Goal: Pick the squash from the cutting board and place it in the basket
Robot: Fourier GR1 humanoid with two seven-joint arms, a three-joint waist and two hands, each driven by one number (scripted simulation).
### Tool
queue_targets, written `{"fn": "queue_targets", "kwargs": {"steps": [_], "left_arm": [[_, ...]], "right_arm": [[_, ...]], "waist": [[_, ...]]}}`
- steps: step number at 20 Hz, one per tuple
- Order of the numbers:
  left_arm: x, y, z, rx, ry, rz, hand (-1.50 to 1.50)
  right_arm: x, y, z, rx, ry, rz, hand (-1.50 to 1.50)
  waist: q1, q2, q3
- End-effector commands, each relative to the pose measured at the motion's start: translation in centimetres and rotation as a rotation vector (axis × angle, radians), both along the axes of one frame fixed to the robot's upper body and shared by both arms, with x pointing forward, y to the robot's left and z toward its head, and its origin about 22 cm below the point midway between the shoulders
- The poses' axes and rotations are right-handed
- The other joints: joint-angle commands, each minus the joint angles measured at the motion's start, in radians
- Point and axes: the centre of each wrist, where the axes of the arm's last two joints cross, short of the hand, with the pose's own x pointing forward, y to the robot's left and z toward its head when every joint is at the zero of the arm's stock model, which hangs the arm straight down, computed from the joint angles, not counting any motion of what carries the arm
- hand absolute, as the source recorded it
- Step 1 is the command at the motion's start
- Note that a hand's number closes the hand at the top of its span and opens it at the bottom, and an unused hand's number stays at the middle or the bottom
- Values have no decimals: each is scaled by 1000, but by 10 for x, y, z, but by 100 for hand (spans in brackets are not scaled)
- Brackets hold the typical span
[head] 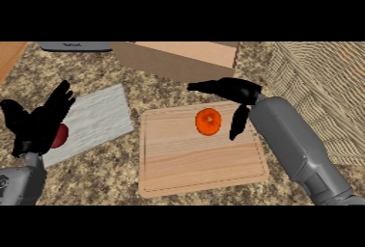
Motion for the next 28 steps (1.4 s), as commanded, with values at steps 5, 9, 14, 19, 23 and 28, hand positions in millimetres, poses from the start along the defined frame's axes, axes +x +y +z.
{"fn": "queue_targets", "kwargs": {"steps": [5,9,14,19,23,28], "left_arm": [[0,-3,5,-18,2,-4,0],[6,-19,-4,5,6,-5,0],[9,-2,-1,2,-2,1,0],[-6,-18,-2,-11,-3,-9,0],[3,0,7,4,3,-2,0],[-4,5,-14,6,16,11,0]], "right_arm": [[-2,-2,-2,29,34,66,-150],[-6,-2,-14,23,24,56,-150],[-16,-7,-30,-27,-21,35,-150],[-12,-3,-39,-59,-57,21,-150],[-12,6,-41,-153,-135,134,150],[-27,31,-47,-109,-134,107,150]], "waist": [[-3,-2,0],[-4,-1,0],[-5,-1,0],[2,-1,0],[11,3,0],[-5,-2,0]]}}
